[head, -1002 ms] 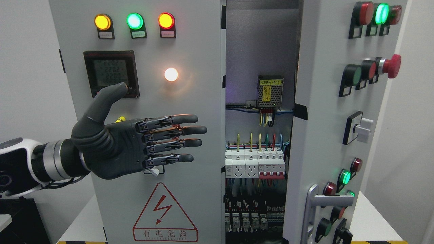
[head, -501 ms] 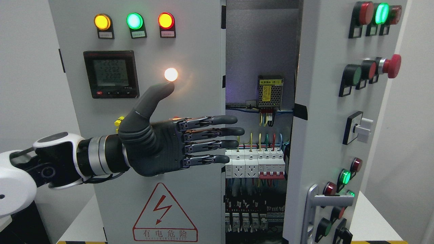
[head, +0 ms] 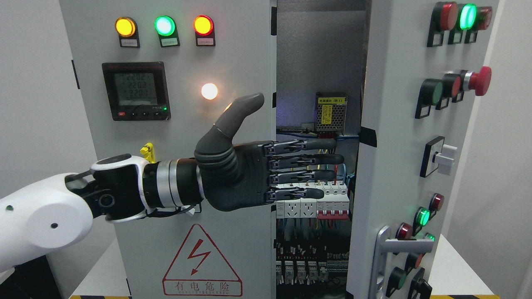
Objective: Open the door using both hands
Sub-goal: 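Insert the left hand fingers into the gap behind the door edge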
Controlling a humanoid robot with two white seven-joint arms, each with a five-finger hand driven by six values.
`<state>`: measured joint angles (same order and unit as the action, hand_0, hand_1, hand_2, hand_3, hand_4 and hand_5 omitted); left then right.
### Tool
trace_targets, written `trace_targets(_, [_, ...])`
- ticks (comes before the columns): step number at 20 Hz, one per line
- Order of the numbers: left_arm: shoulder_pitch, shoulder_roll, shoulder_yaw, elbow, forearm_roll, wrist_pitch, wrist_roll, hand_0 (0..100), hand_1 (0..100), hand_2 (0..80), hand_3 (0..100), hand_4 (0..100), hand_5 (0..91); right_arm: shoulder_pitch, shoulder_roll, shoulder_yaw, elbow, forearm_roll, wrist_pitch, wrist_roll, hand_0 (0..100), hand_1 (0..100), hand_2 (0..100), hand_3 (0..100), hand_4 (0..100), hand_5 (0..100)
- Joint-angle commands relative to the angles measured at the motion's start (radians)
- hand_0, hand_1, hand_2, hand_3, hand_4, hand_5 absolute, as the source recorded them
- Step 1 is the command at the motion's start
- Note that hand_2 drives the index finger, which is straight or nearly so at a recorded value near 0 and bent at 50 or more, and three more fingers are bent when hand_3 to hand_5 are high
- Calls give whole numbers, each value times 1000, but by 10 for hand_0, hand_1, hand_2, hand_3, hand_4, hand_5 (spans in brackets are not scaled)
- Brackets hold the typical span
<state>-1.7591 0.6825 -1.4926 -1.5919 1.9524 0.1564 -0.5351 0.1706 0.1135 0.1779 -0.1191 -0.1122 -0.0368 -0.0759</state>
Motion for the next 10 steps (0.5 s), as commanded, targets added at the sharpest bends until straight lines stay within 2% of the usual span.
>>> trace_targets(1, [-3, -158, -15, 53, 14, 0, 1, 0, 0, 0, 0, 31, 0, 1, 0, 0, -1, 0, 0, -1, 107, 0, 0, 0, 0, 0])
trace_targets(10, [0, -204, -12, 73, 17, 0, 24, 0, 0, 0, 0, 31, 0, 0, 0, 0, 1, -1, 0, -1, 107, 0, 0, 0, 0, 0])
